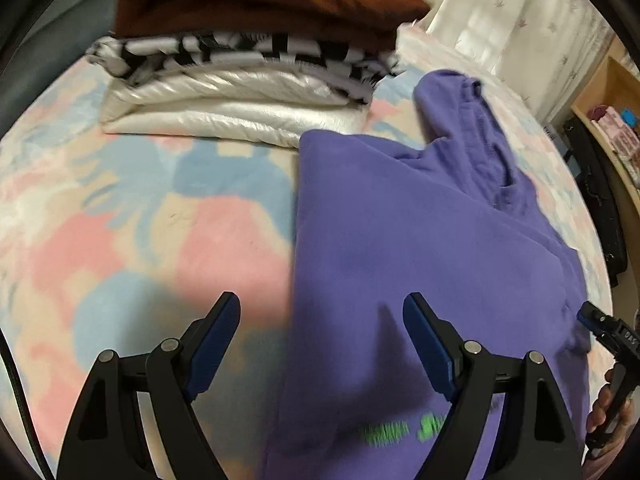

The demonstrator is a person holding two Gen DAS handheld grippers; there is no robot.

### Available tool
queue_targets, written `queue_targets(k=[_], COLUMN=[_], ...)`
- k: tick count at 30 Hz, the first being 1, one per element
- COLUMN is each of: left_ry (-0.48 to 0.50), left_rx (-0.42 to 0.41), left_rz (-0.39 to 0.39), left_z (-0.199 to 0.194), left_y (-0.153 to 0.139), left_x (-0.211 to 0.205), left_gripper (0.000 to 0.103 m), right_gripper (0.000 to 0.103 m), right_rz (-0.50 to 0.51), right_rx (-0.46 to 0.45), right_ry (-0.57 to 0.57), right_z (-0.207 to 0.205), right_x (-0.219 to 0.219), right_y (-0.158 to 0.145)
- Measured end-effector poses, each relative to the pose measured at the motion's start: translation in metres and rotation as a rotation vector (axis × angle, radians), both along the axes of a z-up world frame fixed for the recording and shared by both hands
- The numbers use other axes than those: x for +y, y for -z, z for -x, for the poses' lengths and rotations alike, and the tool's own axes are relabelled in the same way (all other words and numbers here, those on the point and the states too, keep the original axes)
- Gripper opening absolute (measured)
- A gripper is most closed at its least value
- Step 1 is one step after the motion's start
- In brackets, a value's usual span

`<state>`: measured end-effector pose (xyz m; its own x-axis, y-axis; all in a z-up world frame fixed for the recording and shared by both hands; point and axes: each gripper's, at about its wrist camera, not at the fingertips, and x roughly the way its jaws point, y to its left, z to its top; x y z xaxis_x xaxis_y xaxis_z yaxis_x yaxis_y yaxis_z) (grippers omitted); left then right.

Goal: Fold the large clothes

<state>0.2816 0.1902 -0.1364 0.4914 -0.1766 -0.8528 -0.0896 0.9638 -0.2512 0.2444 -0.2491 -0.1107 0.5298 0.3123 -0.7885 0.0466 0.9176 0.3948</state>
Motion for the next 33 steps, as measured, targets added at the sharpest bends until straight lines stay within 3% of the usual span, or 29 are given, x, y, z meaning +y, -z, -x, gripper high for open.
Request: queue_targets(k=[6, 12, 13, 14, 15, 16, 17, 20, 21, 23, 24, 25, 27, 31, 33], left_ry=[-0.02, -0.06, -0.05, -0.027, -0.007, -0.026, -0.043, -0.06, -0.067, -0.081, -0.084, -0.088, -0.104, -0.115, -0.097], left_rx=[0.023, 0.026, 0.012, -0.001, -0.01, -0.021, -0.048, -0.206, -0.236, -0.244, -0.213, -0.19, -0.185, -0.185, -0.211], left_rz=[-0.013, 0.035, 0.041, 0.06, 0.087, 0.07, 0.041, -0.119, -0.158, -0.213, -0.229, -0.225, -0.2, -0.266, -0.237], left_z=[-0.041, -0.065, -0.067, -0.069, -0.07, -0.068, -0.065, -0.048, -0.044, -0.044, -0.049, -0.052, -0.052, -0.04, -0.027], left_y=[0.022, 0.031, 0.029, 0.027, 0.024, 0.021, 0.016, 0.002, 0.002, 0.01, 0.019, 0.023, 0.019, 0.0, -0.011], left_x=[0.001, 0.003, 0.001, 0.0, -0.003, -0.005, -0.01, -0.034, -0.04, -0.048, -0.05, -0.049, -0.044, -0.04, -0.041], left_gripper=[0.082, 0.079, 0.058, 0.024, 0.018, 0.017, 0.015, 0.015, 0.015, 0.017, 0.019, 0.024, 0.03, 0.061, 0.061], right_gripper=[0.053, 0.056, 0.056, 0.055, 0.04, 0.013, 0.013, 0.013, 0.013, 0.014, 0.019, 0.03, 0.037, 0.044, 0.044], right_rz=[0.068, -0.052, -0.05, -0.024, -0.008, -0.001, 0.014, 0.058, 0.067, 0.104, 0.154, 0.187, 0.199, 0.176, 0.193], right_rx=[-0.006, -0.029, -0.036, -0.045, -0.057, -0.062, -0.071, -0.185, -0.236, -0.247, -0.208, -0.164, -0.093, -0.1, -0.146], right_ry=[0.005, -0.019, -0.032, -0.05, -0.072, -0.112, -0.136, -0.139, -0.124, -0.085, -0.064, -0.056, -0.046, 0.008, 0.02], right_z=[-0.041, -0.062, -0.062, -0.063, -0.062, -0.062, -0.062, -0.053, -0.049, -0.05, -0.055, -0.06, -0.064, -0.05, -0.036], right_x=[-0.002, 0.0, 0.004, 0.009, 0.013, 0.019, 0.024, 0.03, 0.031, 0.031, 0.033, 0.034, 0.032, 0.021, 0.021], right_y=[0.017, 0.029, 0.029, 0.028, 0.027, 0.025, 0.021, 0.001, -0.007, -0.005, 0.004, 0.013, 0.027, 0.011, -0.003])
